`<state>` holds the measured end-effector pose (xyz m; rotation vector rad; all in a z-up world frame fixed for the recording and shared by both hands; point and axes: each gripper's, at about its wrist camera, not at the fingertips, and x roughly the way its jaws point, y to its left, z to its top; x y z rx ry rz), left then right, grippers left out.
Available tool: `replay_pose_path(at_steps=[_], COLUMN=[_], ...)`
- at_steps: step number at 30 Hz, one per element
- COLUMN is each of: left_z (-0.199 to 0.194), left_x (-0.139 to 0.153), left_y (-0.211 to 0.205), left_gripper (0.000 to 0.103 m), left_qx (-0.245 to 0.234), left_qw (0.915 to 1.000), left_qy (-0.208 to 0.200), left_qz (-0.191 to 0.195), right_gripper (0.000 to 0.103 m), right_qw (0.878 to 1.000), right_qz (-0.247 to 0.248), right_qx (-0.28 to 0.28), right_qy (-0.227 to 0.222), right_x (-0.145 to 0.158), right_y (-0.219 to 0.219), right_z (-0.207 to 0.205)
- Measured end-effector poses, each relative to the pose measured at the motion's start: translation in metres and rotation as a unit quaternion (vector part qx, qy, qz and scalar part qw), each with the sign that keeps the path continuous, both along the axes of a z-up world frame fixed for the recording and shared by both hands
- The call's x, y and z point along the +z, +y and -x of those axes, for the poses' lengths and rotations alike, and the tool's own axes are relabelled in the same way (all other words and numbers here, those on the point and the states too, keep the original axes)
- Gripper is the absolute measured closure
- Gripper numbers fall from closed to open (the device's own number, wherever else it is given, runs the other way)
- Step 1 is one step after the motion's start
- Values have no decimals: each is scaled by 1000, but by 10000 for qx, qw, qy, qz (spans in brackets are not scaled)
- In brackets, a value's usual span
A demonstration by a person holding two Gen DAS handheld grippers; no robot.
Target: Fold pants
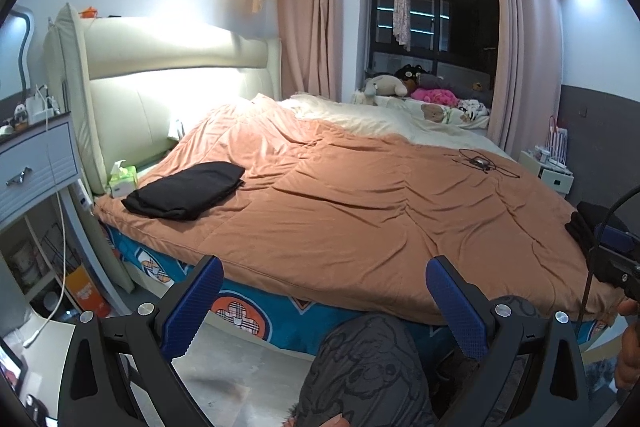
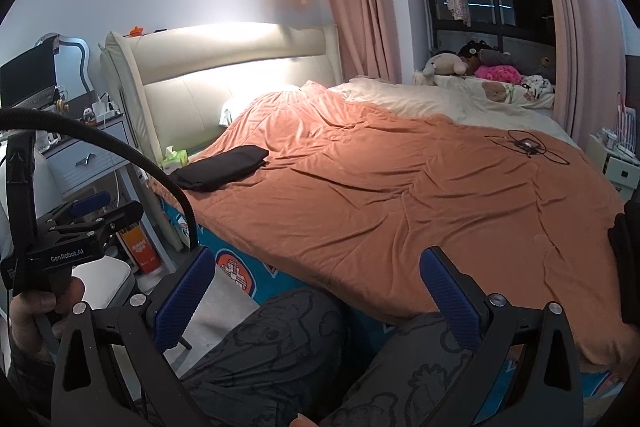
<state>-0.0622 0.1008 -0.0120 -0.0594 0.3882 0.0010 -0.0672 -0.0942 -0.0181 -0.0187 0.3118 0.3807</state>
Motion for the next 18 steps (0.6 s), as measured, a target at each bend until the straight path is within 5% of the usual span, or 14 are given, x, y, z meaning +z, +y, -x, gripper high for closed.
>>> replay_pose_path(at_steps=[18], left_z=[8], left_x=[8], left_y=[-3], left_gripper=[1], left_qx=[48], left_qw=[10000], left_qy=[-83], left_qz=[-18], right_gripper=[0], right_qw=[9999], right_qz=[-78], right_qx=[-45], right_qy=[-46], right_x=[-4], right_y=[-7], right_z=[7])
